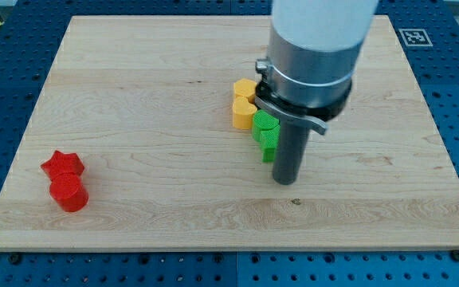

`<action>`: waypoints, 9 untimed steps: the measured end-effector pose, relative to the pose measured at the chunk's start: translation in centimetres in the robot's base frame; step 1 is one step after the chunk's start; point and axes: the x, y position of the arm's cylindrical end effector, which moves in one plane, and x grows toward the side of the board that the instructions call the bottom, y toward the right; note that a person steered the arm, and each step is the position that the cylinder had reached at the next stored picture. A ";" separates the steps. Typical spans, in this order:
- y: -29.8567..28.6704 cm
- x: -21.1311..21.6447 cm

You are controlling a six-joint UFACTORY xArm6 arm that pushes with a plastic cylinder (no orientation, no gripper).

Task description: Slide the green star into the blue cube

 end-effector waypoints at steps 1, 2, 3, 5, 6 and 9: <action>4.7 0.3; 5.8 -0.3; 3.8 0.4; -3.6 -1.2; -3.3 -4.1; 2.5 -2.2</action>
